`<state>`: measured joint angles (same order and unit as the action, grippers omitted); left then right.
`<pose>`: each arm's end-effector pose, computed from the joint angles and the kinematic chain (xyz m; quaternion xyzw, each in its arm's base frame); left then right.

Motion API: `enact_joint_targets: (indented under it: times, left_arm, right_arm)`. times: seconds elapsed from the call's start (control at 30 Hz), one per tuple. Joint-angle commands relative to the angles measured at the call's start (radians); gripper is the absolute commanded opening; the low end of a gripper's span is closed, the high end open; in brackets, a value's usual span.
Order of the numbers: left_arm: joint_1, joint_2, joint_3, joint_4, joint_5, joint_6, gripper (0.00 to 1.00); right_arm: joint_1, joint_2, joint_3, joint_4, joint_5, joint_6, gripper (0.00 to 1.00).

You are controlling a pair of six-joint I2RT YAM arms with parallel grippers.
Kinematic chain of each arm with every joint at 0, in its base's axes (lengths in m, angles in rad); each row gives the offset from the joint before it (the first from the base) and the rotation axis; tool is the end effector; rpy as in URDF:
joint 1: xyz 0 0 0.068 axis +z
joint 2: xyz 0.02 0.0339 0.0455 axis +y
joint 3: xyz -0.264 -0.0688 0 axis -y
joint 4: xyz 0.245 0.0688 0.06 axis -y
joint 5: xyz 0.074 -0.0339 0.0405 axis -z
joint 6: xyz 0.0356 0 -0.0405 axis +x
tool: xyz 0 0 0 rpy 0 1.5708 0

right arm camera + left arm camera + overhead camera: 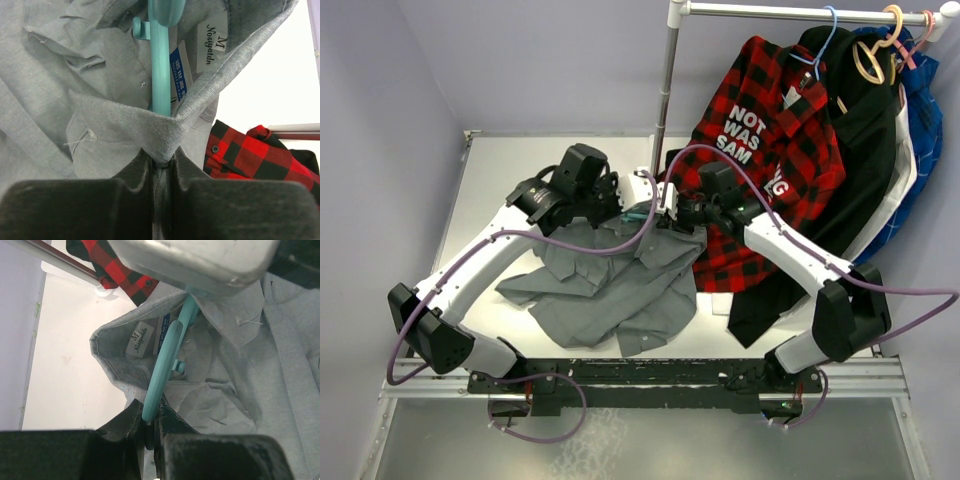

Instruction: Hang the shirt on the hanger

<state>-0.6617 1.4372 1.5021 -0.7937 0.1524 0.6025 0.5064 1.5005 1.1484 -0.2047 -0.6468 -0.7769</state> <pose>0.2388 -0.1928 0.3782 0.5628 0.7158 -0.0815 0.4052 0.2861 0.1832 0.2946 -0.6197 0.5717 0.2132 0.4936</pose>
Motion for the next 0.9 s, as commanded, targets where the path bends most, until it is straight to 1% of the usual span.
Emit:
enact_joint_targets:
  times: [0.0, 0.03, 0.07, 0.13, 0.17, 0.2, 0.23, 0.3, 0.4, 0.53, 0.63, 0.7, 0.77, 0.87]
  left_arm:
    - [-0.001, -0.047, 0.064, 0.033, 0.016, -0.020, 0.00]
    - [-0.001, -0.052, 0.066, 0.033, 0.018, -0.024, 0.00]
    - [-0.001, -0.055, 0.072, 0.029, 0.015, -0.029, 0.09]
    - [0.000, -0.068, 0.080, 0.010, 0.012, -0.032, 0.47]
    - [0.003, -0.084, 0.075, 0.014, 0.010, -0.032, 0.71]
    - [0.010, -0.105, 0.068, 0.027, 0.010, -0.037, 0.93]
    - [0.021, -0.121, 0.069, 0.029, 0.016, -0.043, 1.00]
    - [0.057, -0.147, 0.090, 0.011, 0.034, -0.059, 1.00]
    - [0.141, -0.183, 0.096, 0.008, 0.062, -0.067, 1.00]
    - [0.266, -0.229, 0.055, 0.013, 0.126, -0.048, 1.00]
    - [0.325, -0.255, 0.025, -0.006, 0.208, -0.030, 1.00]
    - [0.342, -0.264, 0.018, -0.020, 0.228, -0.029, 1.00]
    - [0.349, -0.272, 0.013, -0.028, 0.240, -0.049, 1.00]
    - [0.350, -0.281, 0.003, -0.069, 0.358, -0.103, 1.00]
  right_arm:
    - [0.032, -0.084, -0.068, 0.116, -0.023, 0.102, 0.00]
    - [0.038, -0.122, -0.096, 0.147, -0.017, 0.136, 0.00]
    - [0.039, -0.156, -0.124, 0.183, -0.009, 0.167, 0.00]
    - [0.040, -0.220, -0.206, 0.224, 0.006, 0.205, 0.00]
    - [0.040, -0.243, -0.235, 0.252, 0.007, 0.241, 0.00]
    - [0.037, -0.259, -0.255, 0.280, 0.023, 0.291, 0.00]
    - [0.030, -0.265, -0.264, 0.276, 0.031, 0.308, 0.00]
    - [0.018, -0.252, -0.257, 0.244, 0.052, 0.338, 0.00]
    - [0.017, -0.212, -0.222, 0.180, 0.114, 0.375, 0.00]
    - [0.017, -0.206, -0.211, 0.199, 0.242, 0.467, 0.00]
    - [0.017, -0.246, -0.217, 0.246, 0.309, 0.512, 0.00]
    - [0.018, -0.290, -0.226, 0.289, 0.344, 0.565, 0.00]
    - [0.018, -0.319, -0.212, 0.273, 0.385, 0.621, 0.00]
    - [0.018, -0.341, -0.187, 0.215, 0.415, 0.678, 0.00]
